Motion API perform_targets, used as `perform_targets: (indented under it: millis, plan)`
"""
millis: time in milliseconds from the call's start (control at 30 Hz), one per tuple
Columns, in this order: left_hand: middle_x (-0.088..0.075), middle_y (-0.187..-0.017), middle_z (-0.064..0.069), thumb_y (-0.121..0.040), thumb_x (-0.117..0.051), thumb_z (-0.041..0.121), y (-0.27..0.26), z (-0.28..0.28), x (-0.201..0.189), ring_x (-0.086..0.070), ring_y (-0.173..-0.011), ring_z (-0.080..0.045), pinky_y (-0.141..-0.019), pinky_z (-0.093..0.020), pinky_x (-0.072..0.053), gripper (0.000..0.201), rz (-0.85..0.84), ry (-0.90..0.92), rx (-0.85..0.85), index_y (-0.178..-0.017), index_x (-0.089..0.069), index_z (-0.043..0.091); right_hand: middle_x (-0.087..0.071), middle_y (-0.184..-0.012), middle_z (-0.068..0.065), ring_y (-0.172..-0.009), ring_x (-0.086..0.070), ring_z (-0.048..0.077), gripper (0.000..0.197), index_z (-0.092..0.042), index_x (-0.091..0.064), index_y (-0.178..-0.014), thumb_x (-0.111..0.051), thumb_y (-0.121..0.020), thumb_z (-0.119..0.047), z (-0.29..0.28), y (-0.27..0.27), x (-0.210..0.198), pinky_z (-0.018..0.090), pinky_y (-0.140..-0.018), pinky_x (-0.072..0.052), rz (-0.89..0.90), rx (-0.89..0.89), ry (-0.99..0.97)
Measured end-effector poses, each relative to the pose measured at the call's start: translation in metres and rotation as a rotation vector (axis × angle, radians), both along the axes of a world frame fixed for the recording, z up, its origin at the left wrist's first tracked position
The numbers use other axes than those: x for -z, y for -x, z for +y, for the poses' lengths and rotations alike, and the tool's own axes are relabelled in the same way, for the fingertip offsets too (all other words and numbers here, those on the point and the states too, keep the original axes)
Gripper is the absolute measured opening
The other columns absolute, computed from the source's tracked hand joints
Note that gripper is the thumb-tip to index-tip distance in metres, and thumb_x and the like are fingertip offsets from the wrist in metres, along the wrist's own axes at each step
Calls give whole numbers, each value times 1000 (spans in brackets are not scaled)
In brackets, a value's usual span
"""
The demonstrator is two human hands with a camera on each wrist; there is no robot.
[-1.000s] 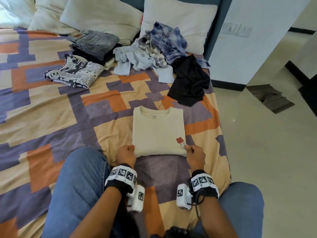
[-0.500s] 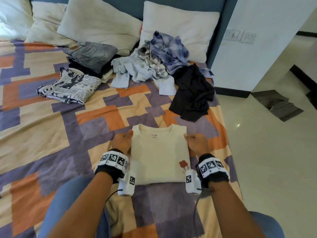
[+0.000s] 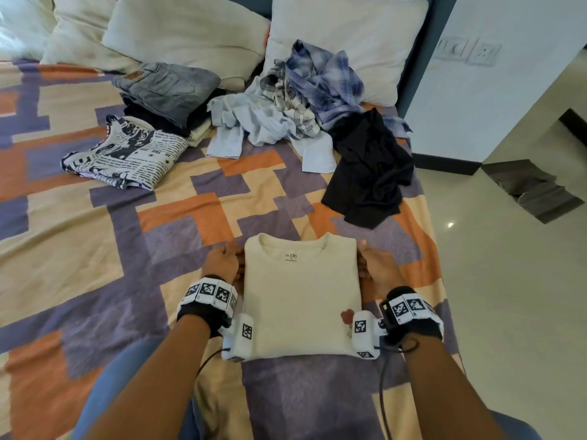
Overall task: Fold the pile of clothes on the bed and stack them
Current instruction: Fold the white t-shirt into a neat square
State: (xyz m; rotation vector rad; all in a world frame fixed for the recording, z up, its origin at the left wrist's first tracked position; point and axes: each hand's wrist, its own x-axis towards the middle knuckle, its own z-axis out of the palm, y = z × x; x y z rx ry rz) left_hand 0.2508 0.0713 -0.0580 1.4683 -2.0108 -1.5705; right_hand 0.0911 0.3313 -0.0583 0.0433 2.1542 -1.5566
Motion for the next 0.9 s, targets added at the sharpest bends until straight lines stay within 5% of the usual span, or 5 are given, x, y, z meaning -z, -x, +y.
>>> perform_targets:
  millis: [167, 300, 733, 833, 900]
  plan:
    - [-64, -107, -22, -101, -30, 53, -30, 50, -7, -57, -100, -37, -88, -40, -42, 65, -210, 199, 175, -109, -65, -2, -75, -97, 3, -93, -70, 23, 38, -13, -72, -99, -61, -91, -49, 32, -44, 12, 44, -88, -56, 45, -197, -91]
    - [-47, -134, -24, -96, -45, 52, -41, 87, -6, -44, -123, -41, -98, -42, -34, 64, -250, 120, 162, -134, -39, 1, -69, -99, -9, -91, -66, 11, 24, -20, -59, -113, -67, -92, -31, 28, -89, 5, 19, -71, -50, 108, -288, -99]
    - [-71, -96, -11, -88, -66, 11, -65, 68, -46, -66, -85, -27, -62, -29, -53, 32, 249, -533, 174, -120, -61, 9, -68, -123, 7, -114, -62, 22, 53, -23, -59, -124, -81, -77, -16, 30, -113, -21, 45, -101, -49, -59, -292, 221]
    - [-72, -101, -12, -87, -65, 7, -74, 49, -58, -67, -91, -31, -72, -36, -56, 33, 373, -539, 131, -120, -61, 15, -73, -111, 4, -105, -67, 22, 69, -20, -66, -111, -96, -51, -35, 7, -111, -43, 45, -98, -52, -83, -310, 295]
    - [-71, -104, -12, -87, -65, 7, -78, 31, -61, -66, -93, -33, -76, -41, -54, 32, 431, -557, 83, -116, -61, 21, -76, -100, 0, -95, -70, 20, 46, -16, -68, -111, -87, -69, -23, -15, -109, -59, 46, -95, -53, -108, -289, 353]
